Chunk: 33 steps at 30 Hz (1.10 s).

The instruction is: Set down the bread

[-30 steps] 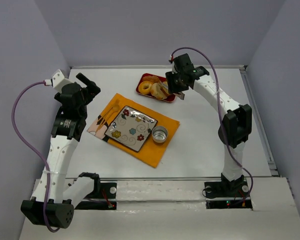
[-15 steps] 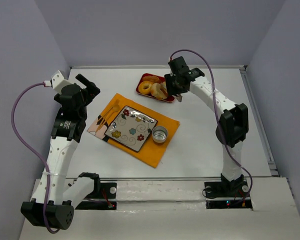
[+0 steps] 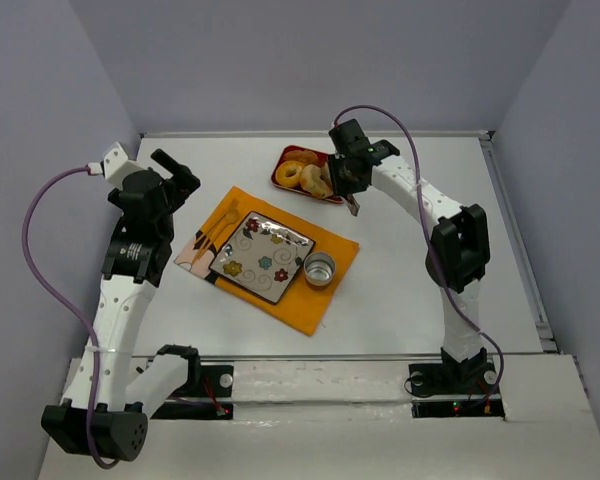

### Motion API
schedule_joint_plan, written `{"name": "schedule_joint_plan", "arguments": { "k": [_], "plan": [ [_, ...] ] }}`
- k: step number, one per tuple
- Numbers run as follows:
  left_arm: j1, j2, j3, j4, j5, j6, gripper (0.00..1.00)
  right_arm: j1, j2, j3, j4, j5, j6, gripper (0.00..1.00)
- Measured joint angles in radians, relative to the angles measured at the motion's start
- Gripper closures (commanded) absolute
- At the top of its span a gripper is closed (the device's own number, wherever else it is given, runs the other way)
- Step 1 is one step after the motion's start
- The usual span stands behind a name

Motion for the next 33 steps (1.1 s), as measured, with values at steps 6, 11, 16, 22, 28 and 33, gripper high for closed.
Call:
{"name": "schedule_joint_plan", "arguments": {
  "k": [6,11,16,22,28,33],
  "plan": [
    [0.000,-0.013,0.000,0.000,0.000,0.000,0.01,0.001,0.000,0.000,-0.004,0.005,0.005,0.93],
    [0.000,-0.014,0.000,0.000,-0.001,0.000,0.01,0.002,0.000,0.000,-0.005,0.004,-0.003,0.93],
    [0.000,-0.014,0.000,0.000,-0.002,0.000,0.01,0.004,-0.042,-0.004,0.008,0.005,-0.046,0.93],
    [0.000,-0.014,0.000,0.000,-0.001,0.000,0.01,0.046,-0.244,-0.065,0.105,-0.007,-0.159,0.93],
    [0.000,-0.014,0.000,0.000,-0.001,-0.007,0.01,0.180,-0.435,-0.155,0.201,-0.149,-0.298,0.93],
    [0.000,-0.014,0.000,-0.001,-0.005,-0.015,0.01,0.335,-0.470,-0.293,0.216,-0.287,-0.436,0.93]
  ]
}}
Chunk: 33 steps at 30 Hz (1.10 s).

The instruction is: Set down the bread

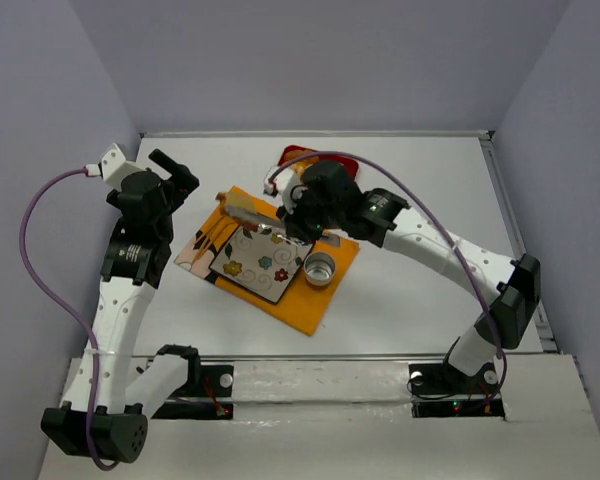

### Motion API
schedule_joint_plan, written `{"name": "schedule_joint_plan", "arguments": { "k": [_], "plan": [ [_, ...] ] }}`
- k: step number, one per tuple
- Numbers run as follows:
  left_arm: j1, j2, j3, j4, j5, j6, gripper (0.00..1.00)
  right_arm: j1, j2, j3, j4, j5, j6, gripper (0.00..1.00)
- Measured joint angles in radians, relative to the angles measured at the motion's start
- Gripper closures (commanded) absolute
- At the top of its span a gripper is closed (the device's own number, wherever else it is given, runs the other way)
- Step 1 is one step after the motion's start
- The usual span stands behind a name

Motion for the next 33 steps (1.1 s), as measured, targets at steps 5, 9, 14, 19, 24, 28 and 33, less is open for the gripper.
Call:
{"name": "schedule_joint_plan", "arguments": {
  "k": [5,9,14,19,24,28,33],
  "plan": [
    [0.000,0.000,0.000,-0.004,-0.007,-0.006,0.01,0.099,0.064,-0.074,-0.036,-0.030,-0.035,0.93],
    [0.000,0.000,0.000,-0.009,-0.010,-0.012,0.01,0.108,0.088,-0.114,-0.048,0.011,-0.038,0.93],
    [0.000,-0.002,0.000,-0.016,-0.010,-0.018,0.01,0.122,0.108,-0.135,-0.050,0.142,-0.026,0.90],
    [0.000,-0.016,0.000,-0.031,-0.013,-0.023,0.01,0.133,0.137,-0.158,-0.053,0.186,-0.016,0.47],
    [0.000,-0.029,0.000,-0.043,-0.022,-0.023,0.01,0.139,0.139,-0.170,-0.053,0.132,-0.020,0.39],
    [0.000,-0.030,0.000,-0.045,-0.026,-0.023,0.01,0.139,0.135,-0.170,-0.053,0.087,-0.020,0.39],
    [0.000,-0.031,-0.001,-0.046,-0.030,-0.023,0.01,0.134,0.098,-0.169,-0.036,0.070,0.003,0.47]
  ]
}}
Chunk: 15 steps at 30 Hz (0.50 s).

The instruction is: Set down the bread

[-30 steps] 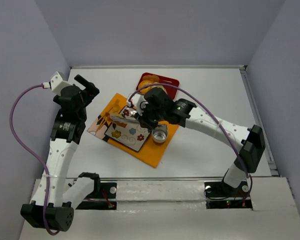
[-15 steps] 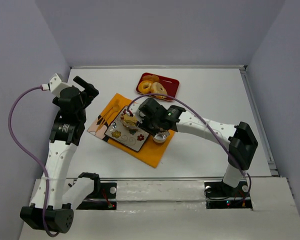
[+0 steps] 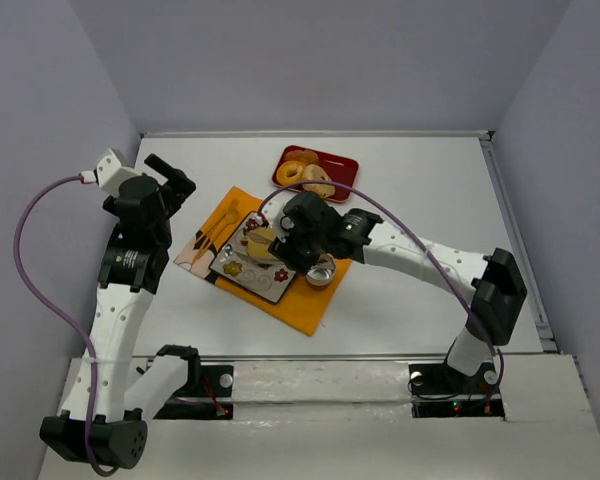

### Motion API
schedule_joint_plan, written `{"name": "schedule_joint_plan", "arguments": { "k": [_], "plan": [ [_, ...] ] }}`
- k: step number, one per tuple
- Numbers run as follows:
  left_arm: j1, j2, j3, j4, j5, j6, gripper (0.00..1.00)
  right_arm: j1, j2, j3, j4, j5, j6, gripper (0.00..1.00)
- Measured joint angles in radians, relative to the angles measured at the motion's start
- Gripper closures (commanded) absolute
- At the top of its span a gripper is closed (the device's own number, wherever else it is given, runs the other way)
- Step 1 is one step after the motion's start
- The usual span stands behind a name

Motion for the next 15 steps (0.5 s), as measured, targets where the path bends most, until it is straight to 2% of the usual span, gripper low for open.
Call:
{"name": "schedule_joint_plan", "arguments": {
  "k": [3,8,15],
  "plan": [
    [0.000,-0.003,-0.006,-0.001,-0.003,0.000,0.01,-0.025,-0.034,0.014,0.016,-0.009,0.045,0.48],
    [0.000,0.007,-0.008,-0.015,-0.002,0.001,0.01,-0.134,-0.068,0.079,0.051,0.037,0.103,0.48],
    [0.000,0.120,-0.008,-0.034,0.051,0.012,0.01,-0.321,-0.071,0.090,0.063,0.142,0.208,0.47]
  ]
}}
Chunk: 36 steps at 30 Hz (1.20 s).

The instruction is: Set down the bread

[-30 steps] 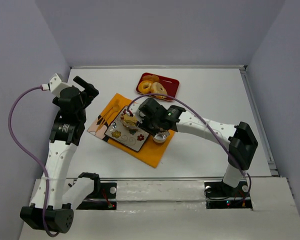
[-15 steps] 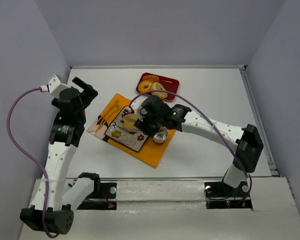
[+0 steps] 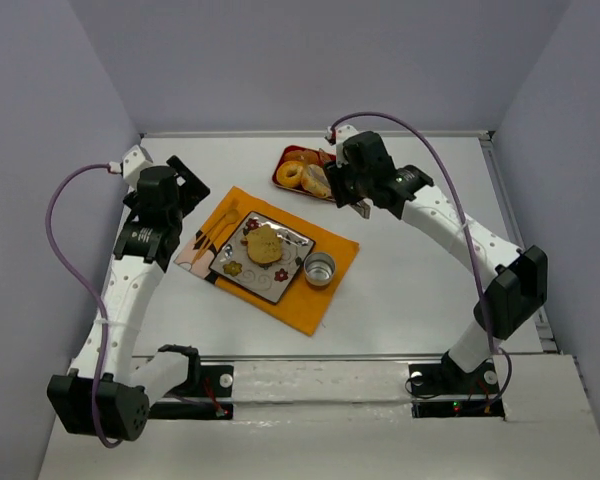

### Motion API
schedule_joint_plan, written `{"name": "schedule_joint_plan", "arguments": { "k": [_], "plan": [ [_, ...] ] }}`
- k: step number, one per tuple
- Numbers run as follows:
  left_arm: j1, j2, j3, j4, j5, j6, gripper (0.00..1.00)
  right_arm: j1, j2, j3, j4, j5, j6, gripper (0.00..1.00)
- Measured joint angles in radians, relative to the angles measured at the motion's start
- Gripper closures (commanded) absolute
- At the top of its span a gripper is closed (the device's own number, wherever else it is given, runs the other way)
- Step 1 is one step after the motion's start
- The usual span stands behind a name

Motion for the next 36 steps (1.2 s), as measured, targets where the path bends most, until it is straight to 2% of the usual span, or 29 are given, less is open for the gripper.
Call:
{"name": "schedule_joint_plan", "arguments": {
  "k": [4,9,19,21,22,25,27,28,36],
  "plan": [
    [0.000,0.064,0.000,0.000,0.062,0.003,0.01,-0.059,0.045,0.036,-0.022,0.047,0.046,0.43],
    [0.000,0.125,0.000,-0.002,0.108,0.012,0.01,-0.064,0.151,0.087,-0.034,0.067,0.059,0.40],
    [0.000,0.135,0.000,-0.002,0.127,0.022,0.01,-0.063,0.290,0.140,-0.060,0.057,0.058,0.37],
    [0.000,0.135,0.000,-0.002,0.127,0.023,0.01,-0.063,0.298,0.148,-0.062,0.064,0.059,0.40],
    [0.000,0.135,0.000,-0.002,0.127,0.023,0.01,-0.063,0.298,0.150,-0.064,0.069,0.059,0.46],
    [0.000,0.135,0.000,-0.002,0.127,0.023,0.01,-0.063,0.298,0.159,-0.069,0.082,0.059,0.54],
    [0.000,0.135,0.000,-0.002,0.126,0.024,0.01,-0.063,0.299,0.167,-0.071,0.098,0.060,0.64],
    [0.000,0.135,0.000,-0.002,0.126,0.024,0.01,-0.063,0.299,0.172,-0.072,0.106,0.058,0.73],
    [0.000,0.136,0.006,-0.003,0.127,0.026,0.01,-0.063,0.285,0.190,-0.089,0.138,0.042,0.77]
  ]
}}
